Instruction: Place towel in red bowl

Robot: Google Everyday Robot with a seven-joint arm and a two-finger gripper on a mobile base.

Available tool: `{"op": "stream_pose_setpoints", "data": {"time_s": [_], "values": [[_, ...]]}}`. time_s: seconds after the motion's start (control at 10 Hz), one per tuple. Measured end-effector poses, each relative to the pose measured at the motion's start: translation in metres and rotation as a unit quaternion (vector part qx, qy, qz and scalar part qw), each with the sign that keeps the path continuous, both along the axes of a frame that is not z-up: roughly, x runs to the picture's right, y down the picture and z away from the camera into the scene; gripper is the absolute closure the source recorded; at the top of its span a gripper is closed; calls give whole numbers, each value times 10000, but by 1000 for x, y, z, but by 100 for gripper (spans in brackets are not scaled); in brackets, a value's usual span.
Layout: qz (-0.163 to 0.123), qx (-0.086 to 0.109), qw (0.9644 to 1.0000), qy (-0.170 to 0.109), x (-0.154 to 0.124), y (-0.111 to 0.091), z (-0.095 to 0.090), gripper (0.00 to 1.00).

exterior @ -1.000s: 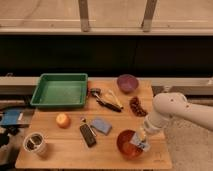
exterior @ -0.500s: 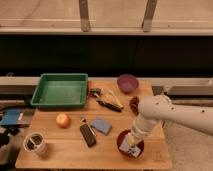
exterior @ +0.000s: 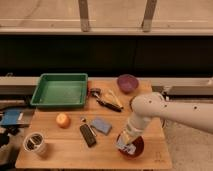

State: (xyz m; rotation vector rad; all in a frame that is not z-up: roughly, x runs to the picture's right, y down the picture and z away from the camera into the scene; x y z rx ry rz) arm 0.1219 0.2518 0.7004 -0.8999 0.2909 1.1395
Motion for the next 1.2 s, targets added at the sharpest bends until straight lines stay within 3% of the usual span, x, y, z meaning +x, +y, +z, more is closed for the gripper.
{"op": "stream_pose_setpoints", "data": {"time_s": [0.2, 0.4, 0.7, 1.0, 1.2], "values": [[-7, 58, 10000, 7, 2, -5, 1, 33], [-31, 83, 10000, 22, 3, -7, 0, 20], [-265, 181, 9994, 105, -8, -15, -2, 20], [-673, 627, 9957, -118, -56, -43, -3, 20], [-961, 1064, 9886, -470, -104, -71, -6, 20]]}}
